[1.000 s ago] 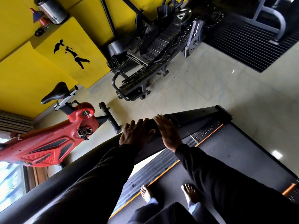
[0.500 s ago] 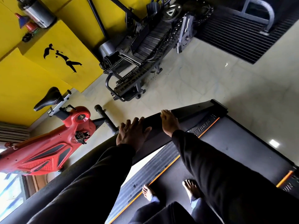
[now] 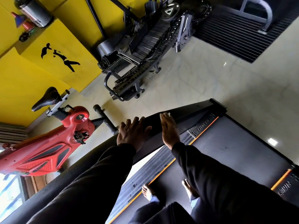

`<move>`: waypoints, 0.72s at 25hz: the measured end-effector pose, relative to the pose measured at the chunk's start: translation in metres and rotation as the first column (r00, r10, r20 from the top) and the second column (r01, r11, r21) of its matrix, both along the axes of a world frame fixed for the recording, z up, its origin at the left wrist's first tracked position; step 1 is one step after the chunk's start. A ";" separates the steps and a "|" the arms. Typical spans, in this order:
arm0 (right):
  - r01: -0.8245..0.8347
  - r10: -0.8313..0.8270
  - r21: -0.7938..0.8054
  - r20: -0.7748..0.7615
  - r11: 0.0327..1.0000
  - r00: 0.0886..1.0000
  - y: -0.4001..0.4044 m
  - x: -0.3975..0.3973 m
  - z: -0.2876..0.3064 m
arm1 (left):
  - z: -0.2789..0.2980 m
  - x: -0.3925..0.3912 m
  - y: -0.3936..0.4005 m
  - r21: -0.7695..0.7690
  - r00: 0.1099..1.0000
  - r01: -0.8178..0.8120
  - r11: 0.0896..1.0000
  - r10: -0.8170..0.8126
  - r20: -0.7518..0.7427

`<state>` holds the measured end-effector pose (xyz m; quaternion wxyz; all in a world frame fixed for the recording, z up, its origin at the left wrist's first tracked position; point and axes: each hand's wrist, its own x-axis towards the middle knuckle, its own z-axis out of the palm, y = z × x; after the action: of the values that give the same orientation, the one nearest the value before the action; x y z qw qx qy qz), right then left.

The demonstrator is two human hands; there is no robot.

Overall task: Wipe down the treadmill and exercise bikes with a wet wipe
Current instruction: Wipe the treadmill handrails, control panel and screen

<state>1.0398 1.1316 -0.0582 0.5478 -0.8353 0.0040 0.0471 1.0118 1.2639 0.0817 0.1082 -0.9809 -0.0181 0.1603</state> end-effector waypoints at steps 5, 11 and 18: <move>0.144 -0.160 -0.101 -0.177 0.985 0.971 -0.008 0.005 -0.004 | 0.002 0.001 -0.002 -0.019 1.000 -0.009 1.000 0.008 -0.008; 0.212 -0.218 -0.072 -0.091 0.975 0.972 -0.010 -0.006 -0.002 | 0.000 0.003 -0.003 -0.018 1.000 -0.010 1.000 0.009 -0.014; 0.343 -0.310 0.092 -0.262 0.935 0.914 -0.012 -0.008 -0.009 | 0.001 0.003 -0.004 -0.007 1.000 0.011 1.000 -0.011 -0.002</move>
<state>1.0317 1.1193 -0.0668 0.5990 -0.7713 0.2076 0.0570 1.0144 1.2595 0.0831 0.1056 -0.9813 -0.0122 0.1606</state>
